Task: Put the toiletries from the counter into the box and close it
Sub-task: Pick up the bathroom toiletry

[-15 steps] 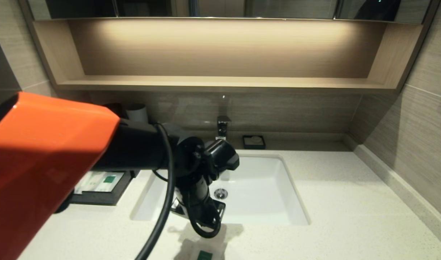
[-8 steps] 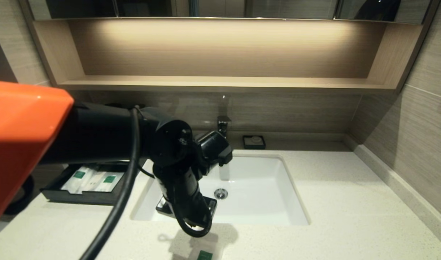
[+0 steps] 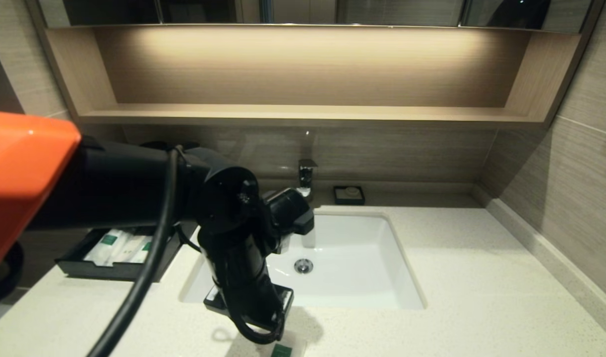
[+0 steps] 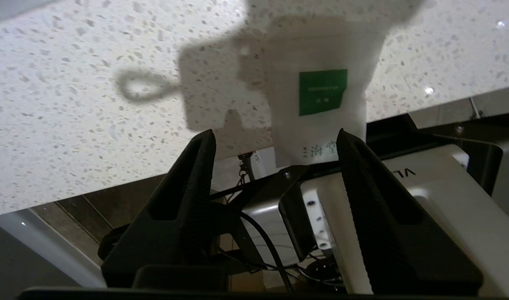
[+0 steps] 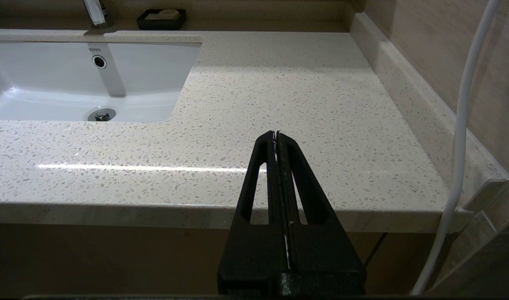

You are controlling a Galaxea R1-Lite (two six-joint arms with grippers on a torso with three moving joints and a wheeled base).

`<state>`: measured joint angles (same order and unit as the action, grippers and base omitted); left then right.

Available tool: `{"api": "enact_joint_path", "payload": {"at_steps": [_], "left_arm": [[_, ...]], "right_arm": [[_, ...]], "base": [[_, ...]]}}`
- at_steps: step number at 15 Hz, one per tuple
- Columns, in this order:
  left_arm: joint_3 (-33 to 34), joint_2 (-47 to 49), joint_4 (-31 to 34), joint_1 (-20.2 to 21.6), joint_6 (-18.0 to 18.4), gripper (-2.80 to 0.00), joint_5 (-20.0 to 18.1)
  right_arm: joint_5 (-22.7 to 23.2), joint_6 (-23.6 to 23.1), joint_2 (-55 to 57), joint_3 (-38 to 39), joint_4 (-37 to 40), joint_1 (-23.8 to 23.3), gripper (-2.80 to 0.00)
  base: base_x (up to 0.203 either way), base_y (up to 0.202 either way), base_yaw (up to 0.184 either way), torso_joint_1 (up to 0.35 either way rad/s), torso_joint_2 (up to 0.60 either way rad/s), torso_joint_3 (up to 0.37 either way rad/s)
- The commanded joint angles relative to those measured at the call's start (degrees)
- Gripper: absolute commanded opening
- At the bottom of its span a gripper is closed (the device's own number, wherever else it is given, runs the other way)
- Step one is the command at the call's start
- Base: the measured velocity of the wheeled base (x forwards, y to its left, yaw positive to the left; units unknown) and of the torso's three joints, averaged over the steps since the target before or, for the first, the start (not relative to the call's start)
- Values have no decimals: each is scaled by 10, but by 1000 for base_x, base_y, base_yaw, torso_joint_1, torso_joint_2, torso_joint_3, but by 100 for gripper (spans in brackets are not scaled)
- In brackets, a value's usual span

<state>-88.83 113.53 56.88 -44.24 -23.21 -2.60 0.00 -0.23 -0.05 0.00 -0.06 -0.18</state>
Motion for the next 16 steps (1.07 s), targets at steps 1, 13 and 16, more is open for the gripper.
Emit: {"api": "enact_joint_path", "payload": {"at_steps": [1,13,16], "left_arm": [[2,3,4,0,12,0,-13],[62,19,-48,-16,45,0,-6],[65,23,-53,-22,46,0,9]], "right_arm": [[0,0,0,1,0,0,-280],[1,0,0,1,0,0,-280],[1,0,0,1,0,0,-280]], "base": [[0,0,0,0,0,0],[0,0,0,0,0,0],[0,0,0,0,0,0]]}}
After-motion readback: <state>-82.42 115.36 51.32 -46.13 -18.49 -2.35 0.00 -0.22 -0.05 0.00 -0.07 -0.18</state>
